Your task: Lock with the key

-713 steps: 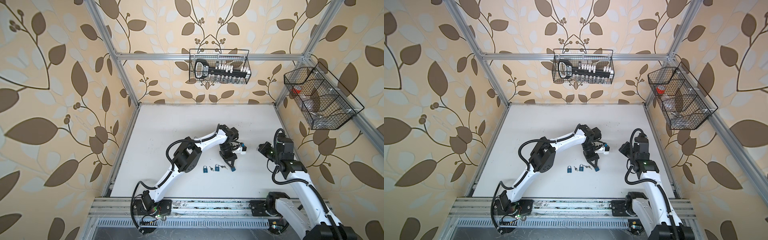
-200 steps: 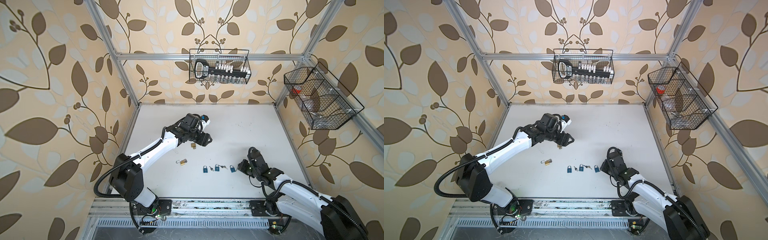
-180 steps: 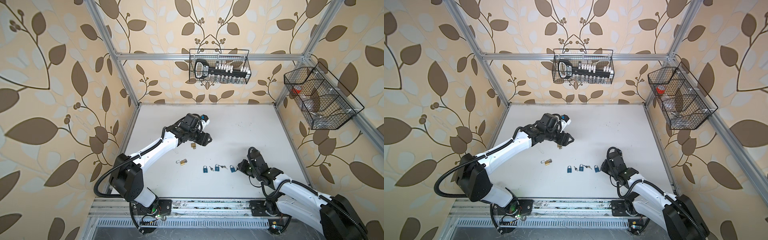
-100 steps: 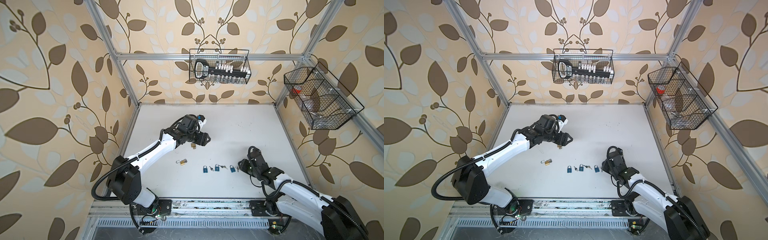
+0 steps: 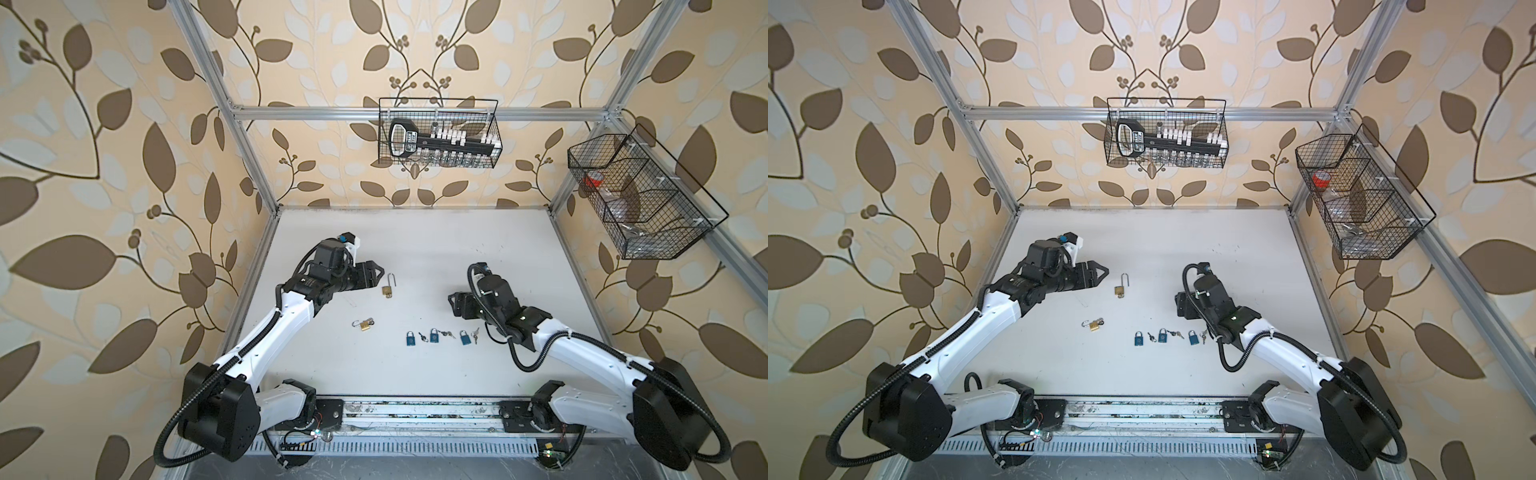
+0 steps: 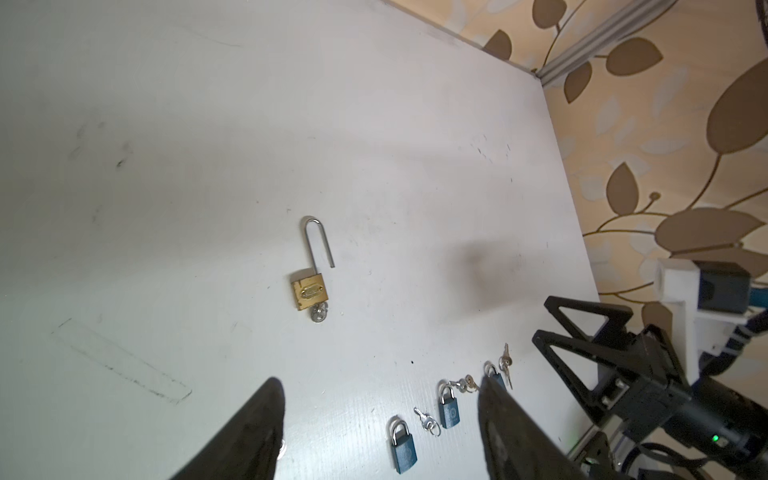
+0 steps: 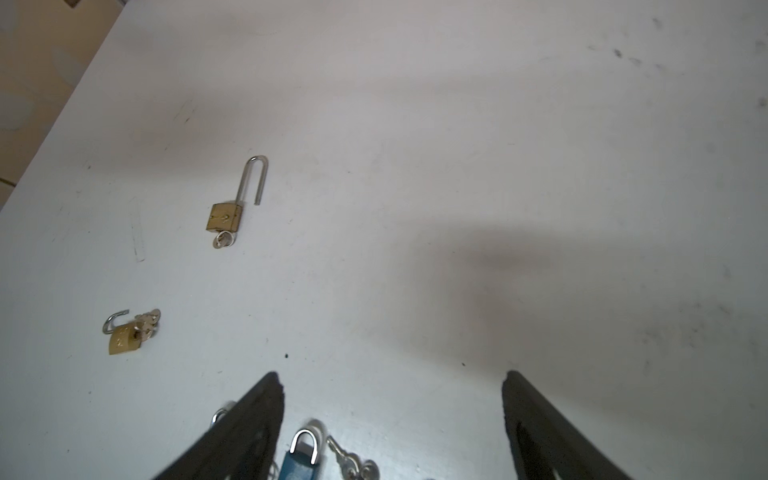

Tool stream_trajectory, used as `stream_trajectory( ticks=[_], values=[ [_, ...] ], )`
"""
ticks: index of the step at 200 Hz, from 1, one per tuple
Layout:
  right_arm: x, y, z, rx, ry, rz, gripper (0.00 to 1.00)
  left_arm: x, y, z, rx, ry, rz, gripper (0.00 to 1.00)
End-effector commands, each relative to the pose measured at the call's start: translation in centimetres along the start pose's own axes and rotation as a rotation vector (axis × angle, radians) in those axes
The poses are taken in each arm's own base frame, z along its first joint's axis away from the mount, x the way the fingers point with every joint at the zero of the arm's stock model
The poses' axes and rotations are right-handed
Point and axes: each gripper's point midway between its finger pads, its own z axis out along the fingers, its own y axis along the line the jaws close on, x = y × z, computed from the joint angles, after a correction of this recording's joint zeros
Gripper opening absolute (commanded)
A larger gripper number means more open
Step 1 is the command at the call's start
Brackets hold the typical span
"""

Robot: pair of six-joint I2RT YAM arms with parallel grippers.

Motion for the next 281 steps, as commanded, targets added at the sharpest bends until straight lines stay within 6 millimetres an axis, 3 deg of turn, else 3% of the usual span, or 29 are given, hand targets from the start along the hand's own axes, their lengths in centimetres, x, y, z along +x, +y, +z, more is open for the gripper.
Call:
stream_trajectory(
  ticks=[1,29,54,80,99,115,131,142,162,201,220,237,281],
  values=[
    [-1.1,4.2,1.2,-0.040,-0.013,-0.073,0.74,-1.1,1.2,-1.8,0.056,-0.060,-0.150,0.74],
    [0.0,9.8,4.3,-0.073,0.089,-0.098,0.70,-1.9,5.0,-3.8,0.059,-0.106,-0.312,0.75],
    [1.1,12.3,7.2,-0.032,0.168,-0.124,0.64,-2.4,7.8,-5.5,0.028,-0.131,-0.392,0.75],
    [2.5,14.8,9.8,-0.030,0.263,-0.176,0.60,-2.8,9.1,-6.8,0.013,-0.163,-0.429,0.75],
    [3.8,18.4,9.6,-0.139,0.284,-0.309,0.58,-2.8,10.1,-7.3,-0.002,-0.178,-0.464,0.75],
    [5.3,22.1,8.7,-0.340,0.291,-0.467,0.56,-2.6,10.8,-7.6,-0.006,-0.190,-0.495,0.75],
    [6.1,24.1,8.1,-0.499,0.283,-0.620,0.59,-2.6,11.2,-7.7,-0.002,-0.203,-0.518,0.75],
    [5.9,24.4,8.3,-0.521,0.250,-0.713,0.65,-2.6,11.4,-7.7,0.003,-0.213,-0.533,0.75],
    [4.7,24.7,8.8,-0.546,0.164,-0.833,0.68,-2.6,11.7,-8.0,0.010,-0.227,-0.556,0.74],
    [5.0,26.1,7.3,-0.880,0.036,-1.100,0.70,-2.4,11.5,-8.6,0.008,-0.237,-0.564,0.74],
    [5.6,25.8,7.0,-1.046,0.078,-1.164,0.67,-2.3,11.5,-9.1,0.004,-0.245,-0.573,0.74],
    [6.5,25.3,7.6,-1.066,0.101,-1.263,0.64,-2.0,11.2,-9.3,0.018,-0.250,-0.589,0.74],
    [7.7,25.1,9.4,-1.089,0.155,-1.309,0.55,-1.2,10.4,-10.2,0.006,-0.251,-0.559,0.74]
  ],
)
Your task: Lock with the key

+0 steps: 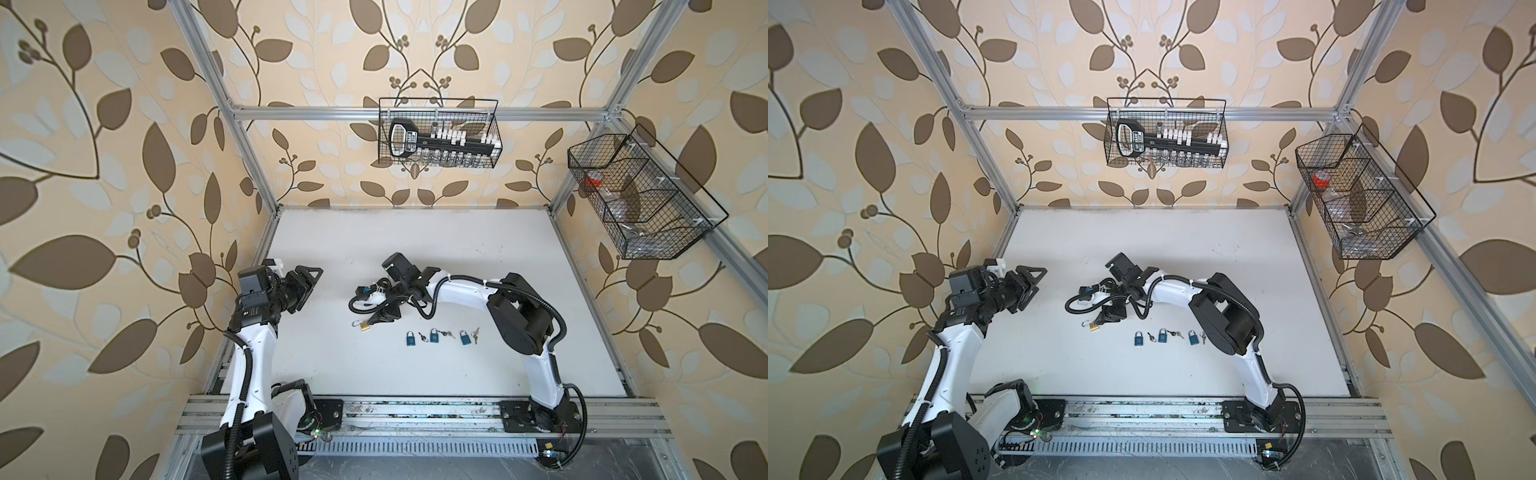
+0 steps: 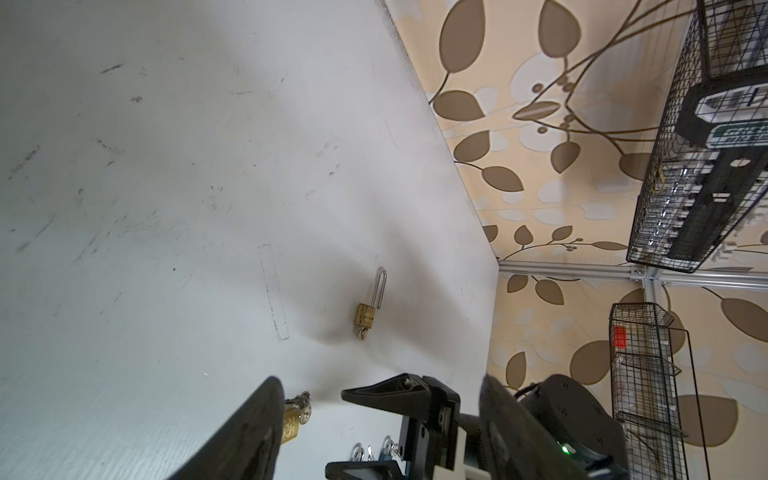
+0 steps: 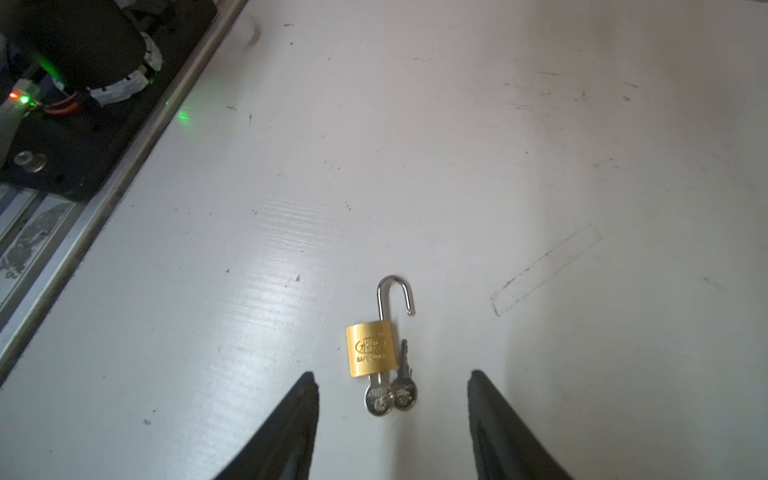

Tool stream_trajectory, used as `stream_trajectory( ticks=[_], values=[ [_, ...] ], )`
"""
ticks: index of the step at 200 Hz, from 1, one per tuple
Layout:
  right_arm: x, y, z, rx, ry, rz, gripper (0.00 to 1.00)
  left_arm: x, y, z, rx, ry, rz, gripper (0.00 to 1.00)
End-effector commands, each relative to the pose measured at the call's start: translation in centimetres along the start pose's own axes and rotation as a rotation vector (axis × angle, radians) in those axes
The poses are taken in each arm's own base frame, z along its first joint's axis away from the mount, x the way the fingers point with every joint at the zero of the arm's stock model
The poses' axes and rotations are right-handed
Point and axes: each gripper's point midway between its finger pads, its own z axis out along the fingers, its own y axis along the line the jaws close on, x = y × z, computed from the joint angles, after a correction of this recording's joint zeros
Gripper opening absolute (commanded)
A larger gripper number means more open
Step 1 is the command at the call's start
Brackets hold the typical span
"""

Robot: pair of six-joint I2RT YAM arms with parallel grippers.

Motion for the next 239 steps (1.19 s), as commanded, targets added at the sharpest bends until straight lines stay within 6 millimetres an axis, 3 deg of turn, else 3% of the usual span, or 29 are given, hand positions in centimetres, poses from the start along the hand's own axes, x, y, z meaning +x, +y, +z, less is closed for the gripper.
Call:
stream_trajectory(
  ticks=[1,49,174,239],
  values=[
    [0.4,1.6,1.1,-0.109,0.001,-0.080,0.54,0.7,-0.4,-0.8,0.008,0.011,0.016,0.74],
    [1.4,1.5,2.5,-0.133,0.026,-0.052,0.47,1.1,-0.3,-0.9,0.006,0.018,0.021,0.73],
    [3.0,2.4,4.5,-0.165,0.074,-0.038,0.46,0.8,-0.8,-1.1,0.007,0.018,0.040,0.73],
    [4.5,2.7,4.9,-0.158,0.120,-0.041,0.39,0.8,-0.9,-1.2,0.005,0.022,0.047,0.73]
  ],
)
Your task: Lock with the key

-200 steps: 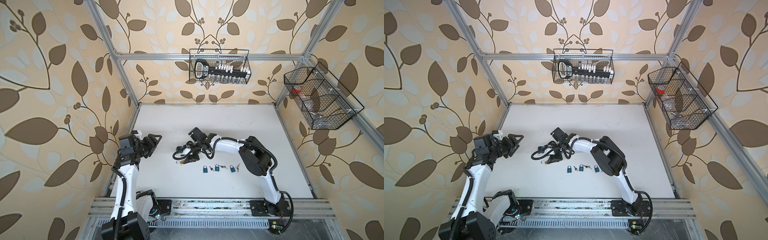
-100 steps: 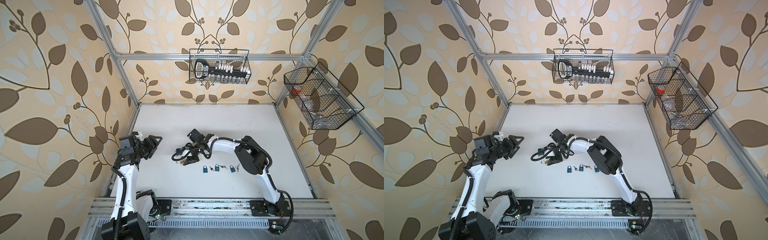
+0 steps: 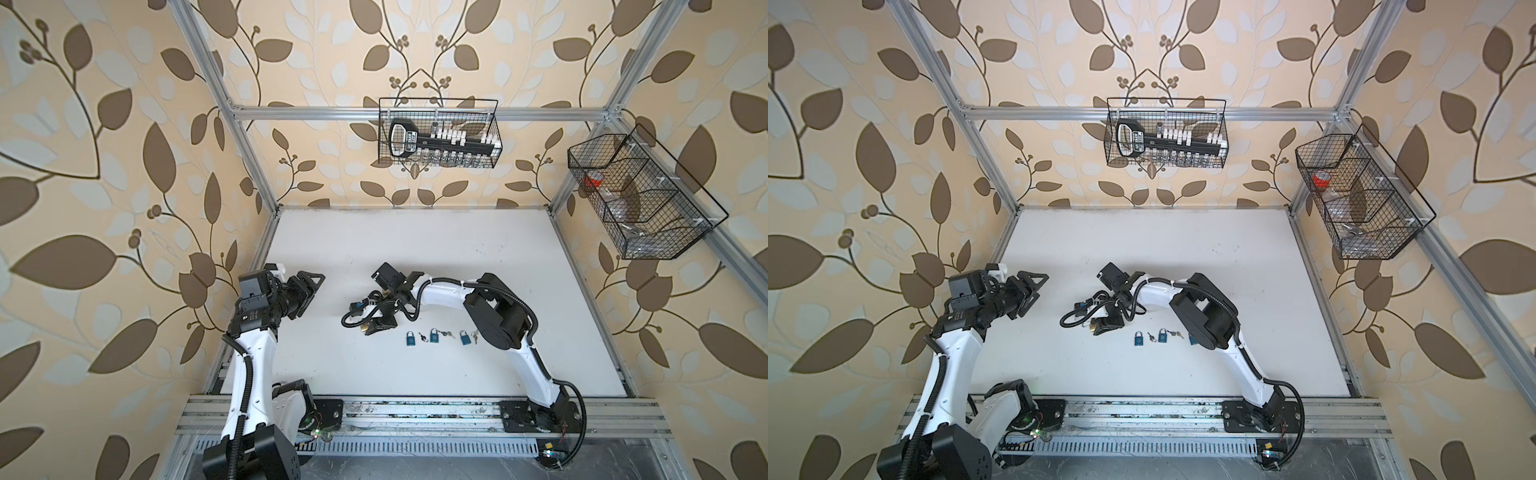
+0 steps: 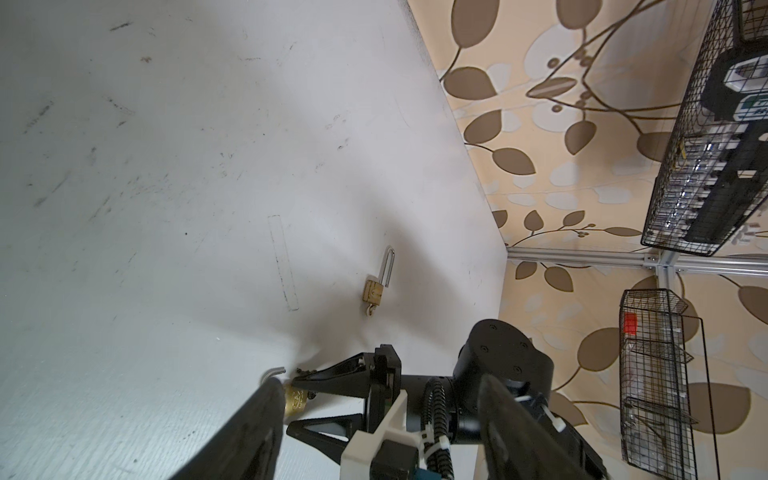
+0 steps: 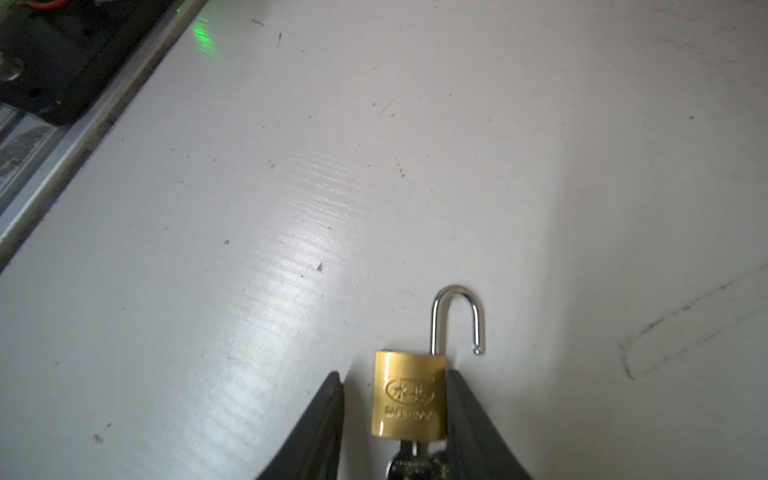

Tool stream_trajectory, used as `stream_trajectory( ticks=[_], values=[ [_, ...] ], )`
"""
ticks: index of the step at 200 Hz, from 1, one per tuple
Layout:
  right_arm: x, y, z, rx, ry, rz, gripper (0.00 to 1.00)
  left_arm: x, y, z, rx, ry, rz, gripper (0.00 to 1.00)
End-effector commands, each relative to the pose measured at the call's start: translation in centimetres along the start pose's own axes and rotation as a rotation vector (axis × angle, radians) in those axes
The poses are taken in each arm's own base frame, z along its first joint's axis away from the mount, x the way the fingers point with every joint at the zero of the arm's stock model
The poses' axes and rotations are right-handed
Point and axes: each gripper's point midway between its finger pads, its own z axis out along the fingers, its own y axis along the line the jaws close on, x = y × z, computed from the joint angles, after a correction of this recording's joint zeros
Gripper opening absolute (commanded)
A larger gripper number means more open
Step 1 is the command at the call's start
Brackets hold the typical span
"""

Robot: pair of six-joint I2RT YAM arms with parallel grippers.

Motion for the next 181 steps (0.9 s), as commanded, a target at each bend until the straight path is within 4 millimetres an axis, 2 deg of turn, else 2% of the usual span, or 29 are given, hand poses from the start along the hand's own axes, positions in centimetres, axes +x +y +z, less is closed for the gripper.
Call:
stream_trajectory(
  ticks=[1,66,88,110,122,136,160,181],
  values=[
    [1.6,0.8,1.0,-0.031,0.049,0.001,0.39,-0.6,-1.5,-0.6,0.035,-0.014,0.050,0.73],
    [2.2,0.3,1.1,-0.006,0.074,0.007,0.26,-0.7,-1.7,-0.9,0.026,-0.016,0.071,0.73],
    [1.8,0.0,0.8,0.009,0.059,0.011,0.19,-0.9,-2.1,-1.3,0.022,-0.022,0.094,0.73],
    [0.3,-0.6,-0.5,0.042,0.023,0.006,0.12,-1.4,-3.5,-1.8,0.028,-0.025,0.152,0.75],
    [-1.3,-1.2,-2.0,0.081,-0.016,0.002,0.09,-1.7,-4.5,-2.1,0.019,-0.028,0.208,0.77],
    [-3.7,-2.4,-4.7,0.159,-0.081,0.013,0.00,-2.0,-6.1,-2.5,0.010,-0.033,0.294,0.80],
    [-6.7,-3.9,-10.3,0.332,-0.210,0.082,0.00,-1.9,-9.7,-3.4,0.038,-0.050,0.461,0.87],
    [-7.6,-4.5,-15.5,0.464,-0.313,0.212,0.00,-1.6,-12.8,-3.8,0.106,-0.056,0.565,0.99]
  ],
)
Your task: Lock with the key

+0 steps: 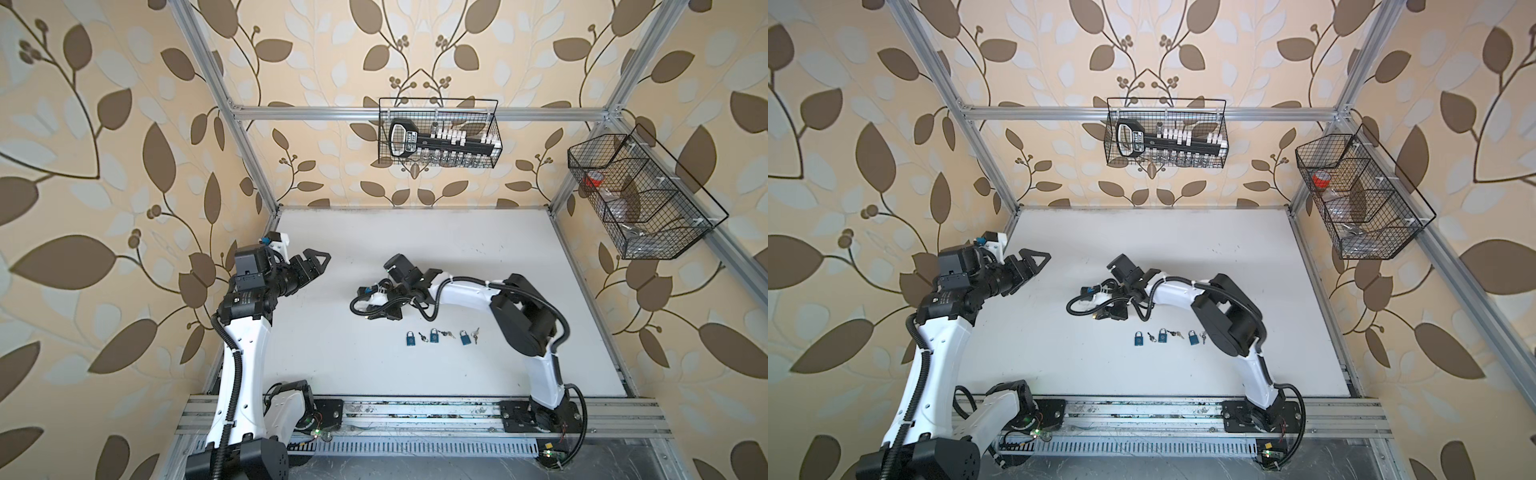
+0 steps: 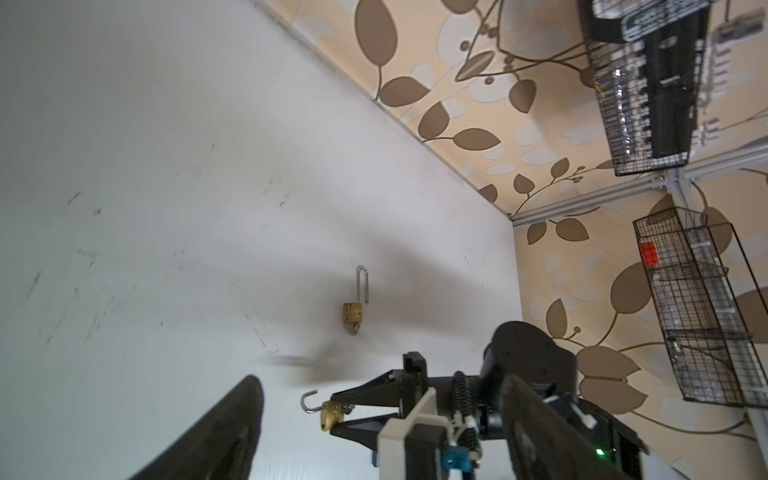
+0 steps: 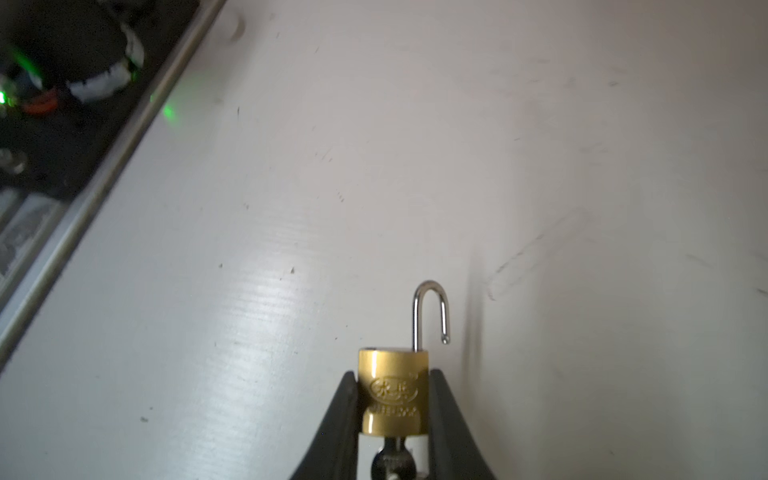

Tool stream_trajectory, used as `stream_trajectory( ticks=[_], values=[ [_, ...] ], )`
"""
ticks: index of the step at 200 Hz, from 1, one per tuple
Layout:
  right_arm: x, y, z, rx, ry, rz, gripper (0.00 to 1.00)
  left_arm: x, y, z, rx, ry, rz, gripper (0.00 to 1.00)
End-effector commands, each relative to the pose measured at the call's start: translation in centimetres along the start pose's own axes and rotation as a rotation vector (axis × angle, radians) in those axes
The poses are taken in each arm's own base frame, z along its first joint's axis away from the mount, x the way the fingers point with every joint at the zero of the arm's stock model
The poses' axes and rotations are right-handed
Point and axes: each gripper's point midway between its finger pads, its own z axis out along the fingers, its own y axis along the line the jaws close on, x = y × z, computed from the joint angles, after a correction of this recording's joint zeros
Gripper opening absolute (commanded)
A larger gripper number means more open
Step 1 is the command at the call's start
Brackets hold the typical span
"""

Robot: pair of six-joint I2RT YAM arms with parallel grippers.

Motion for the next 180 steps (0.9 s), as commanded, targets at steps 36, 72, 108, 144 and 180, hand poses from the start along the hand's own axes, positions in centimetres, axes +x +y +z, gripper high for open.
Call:
stream_trajectory(
  ticks=[36,72,108,144,180],
  values=[
    [-6.6,-4.4,-13.0,0.333,-0.267,0.329,0.00,-2.1,-7.7,-0.5,0.172,-0.071,0.284,0.99],
    [-6.1,-4.8,-20.1,0.344,-0.353,0.454,0.00,-0.8,-13.7,0.6,0.307,-0.135,0.476,0.99],
    [-5.7,-4.5,-26.8,0.118,-0.517,0.587,0.00,2.3,-19.5,-0.2,0.641,-0.147,0.744,0.99],
    [-7.6,-1.9,-29.8,0.086,-0.532,0.469,0.00,7.0,-23.1,-1.9,0.898,-0.054,1.081,0.99],
    [-9.7,0.9,-30.9,-0.037,-0.562,0.363,0.00,9.6,-24.6,-3.2,1.070,-0.021,1.251,0.99]
  ],
)
